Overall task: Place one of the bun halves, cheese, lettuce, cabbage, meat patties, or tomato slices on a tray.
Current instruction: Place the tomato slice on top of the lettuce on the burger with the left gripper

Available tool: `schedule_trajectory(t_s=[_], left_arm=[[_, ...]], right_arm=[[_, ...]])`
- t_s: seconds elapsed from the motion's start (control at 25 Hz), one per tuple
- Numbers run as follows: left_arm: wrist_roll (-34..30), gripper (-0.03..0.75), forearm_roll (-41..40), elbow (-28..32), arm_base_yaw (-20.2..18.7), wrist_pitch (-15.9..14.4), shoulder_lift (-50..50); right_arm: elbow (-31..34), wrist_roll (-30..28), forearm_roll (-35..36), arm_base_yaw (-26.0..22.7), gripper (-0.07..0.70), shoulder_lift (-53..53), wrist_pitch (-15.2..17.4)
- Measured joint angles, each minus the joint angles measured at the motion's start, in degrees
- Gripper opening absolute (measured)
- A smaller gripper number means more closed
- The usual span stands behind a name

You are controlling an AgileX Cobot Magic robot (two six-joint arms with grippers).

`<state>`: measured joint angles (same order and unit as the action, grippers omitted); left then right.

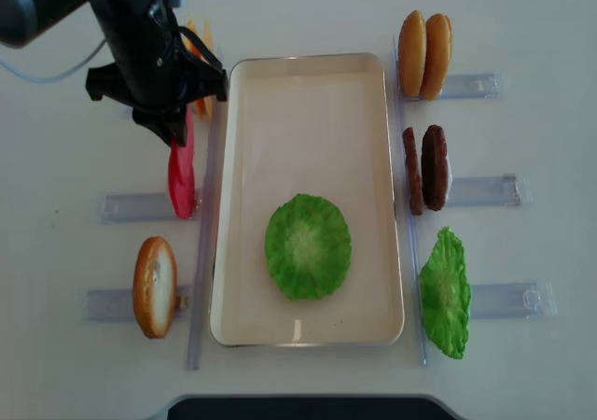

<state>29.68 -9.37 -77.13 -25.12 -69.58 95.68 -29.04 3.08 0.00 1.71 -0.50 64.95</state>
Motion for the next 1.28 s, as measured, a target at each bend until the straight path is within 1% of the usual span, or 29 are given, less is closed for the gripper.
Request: schedule_trajectory(t_s=[0.2, 0.4, 0.68, 0.76, 0.88, 1.08, 1.28], left_arm=[[0.0, 0.06, 0.0, 0.0, 0.0, -0.2, -3.4], [0.0, 0.06, 0.1, -1.6, 0.0, -0.4, -6.0], [-0.1, 0.06, 2.9, -1.0, 0.0, -0.6, -9.3], [-0.1, 0.06, 3.8, 0.7, 0.0, -0.6, -11.1], [-0.1, 0.06, 5.4, 5.0, 0.0, -0.7, -14.7], [0.0, 0.06, 7.4, 13.4, 0.0, -0.9, -23.3], [1.1, 0.06, 8.1, 18.9, 0.0, -1.4, -31.9]], right_arm=[[0.0, 0.0, 0.0, 0.0, 0.424, 0.0, 0.0], [0.0, 0.0, 0.0, 0.0, 0.424, 0.0, 0.0], [0.0, 0.0, 0.0, 0.0, 0.424, 0.0, 0.0], [0.0, 0.0, 0.0, 0.0, 0.424, 0.0, 0.0], [0.0, 0.0, 0.0, 0.0, 0.424, 0.0, 0.0], [0.0, 0.0, 0.0, 0.0, 0.424, 0.0, 0.0], [0.0, 0.0, 0.0, 0.0, 0.424, 0.0, 0.0]])
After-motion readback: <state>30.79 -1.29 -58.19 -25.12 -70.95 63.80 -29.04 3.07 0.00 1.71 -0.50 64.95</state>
